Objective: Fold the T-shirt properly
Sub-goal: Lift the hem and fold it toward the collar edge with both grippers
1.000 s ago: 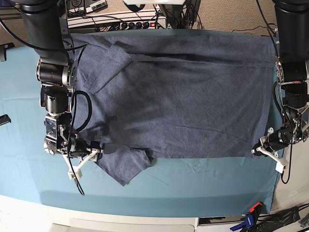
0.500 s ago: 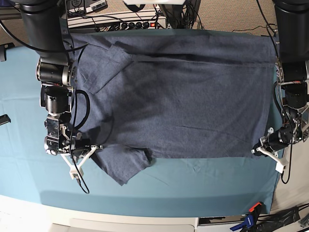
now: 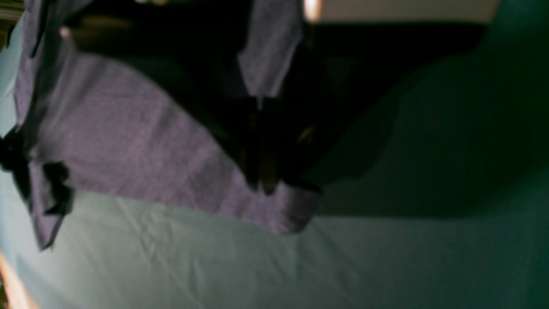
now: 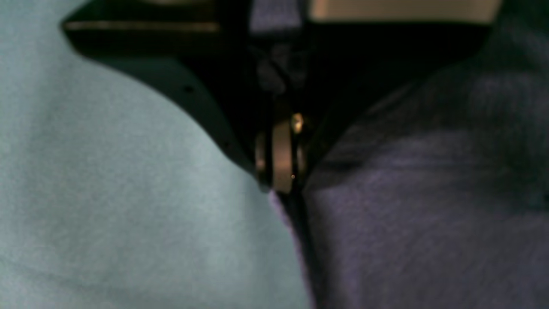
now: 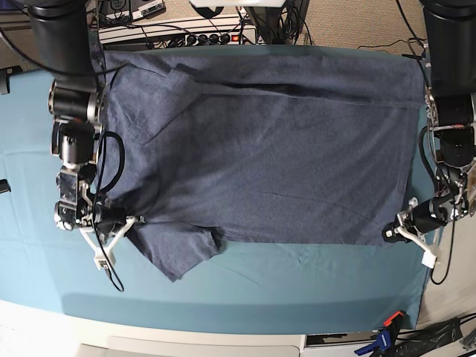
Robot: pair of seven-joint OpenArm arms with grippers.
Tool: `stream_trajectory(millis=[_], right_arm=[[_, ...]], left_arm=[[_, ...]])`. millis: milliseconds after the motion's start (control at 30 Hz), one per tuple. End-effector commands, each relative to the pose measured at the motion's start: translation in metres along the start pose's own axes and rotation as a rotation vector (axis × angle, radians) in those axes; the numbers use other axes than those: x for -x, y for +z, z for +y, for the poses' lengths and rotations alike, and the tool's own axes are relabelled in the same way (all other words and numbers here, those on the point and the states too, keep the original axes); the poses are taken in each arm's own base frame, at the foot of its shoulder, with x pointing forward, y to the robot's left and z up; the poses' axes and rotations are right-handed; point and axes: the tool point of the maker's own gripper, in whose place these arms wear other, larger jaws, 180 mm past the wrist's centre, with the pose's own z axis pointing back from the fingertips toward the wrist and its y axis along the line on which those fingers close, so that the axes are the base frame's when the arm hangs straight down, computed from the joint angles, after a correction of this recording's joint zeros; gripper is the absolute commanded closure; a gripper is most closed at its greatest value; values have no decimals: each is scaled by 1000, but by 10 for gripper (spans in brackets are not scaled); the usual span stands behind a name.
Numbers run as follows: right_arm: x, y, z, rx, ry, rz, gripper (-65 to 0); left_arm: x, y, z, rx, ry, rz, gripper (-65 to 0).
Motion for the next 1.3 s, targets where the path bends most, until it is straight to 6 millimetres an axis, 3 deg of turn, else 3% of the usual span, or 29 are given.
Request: stream_trajectory(millis=[0, 233, 367, 667, 800, 1033, 1267], right_arm=[[-26, 12, -8, 17, 11, -76, 0], [-5, 21, 11, -4, 68, -119, 0], [5, 26, 18, -2, 100, -125, 0], [0, 49, 40, -56, 151, -165, 0], [-1, 55, 41, -71, 161, -170, 0], [18, 61, 27, -69, 179, -137, 0], [46, 66, 30, -89, 214, -93, 0]], left_arm=[[-31, 11, -6, 23, -11, -69, 0], [-29, 26, -9, 109, -2, -61, 0], [-14, 34, -6, 156, 53, -30, 0], [12, 53, 0, 252, 160, -6, 0], [5, 65, 4, 261, 173, -18, 0], [-8, 89, 19, 238, 173, -38, 0], [1, 95, 25, 223, 168, 7, 0]])
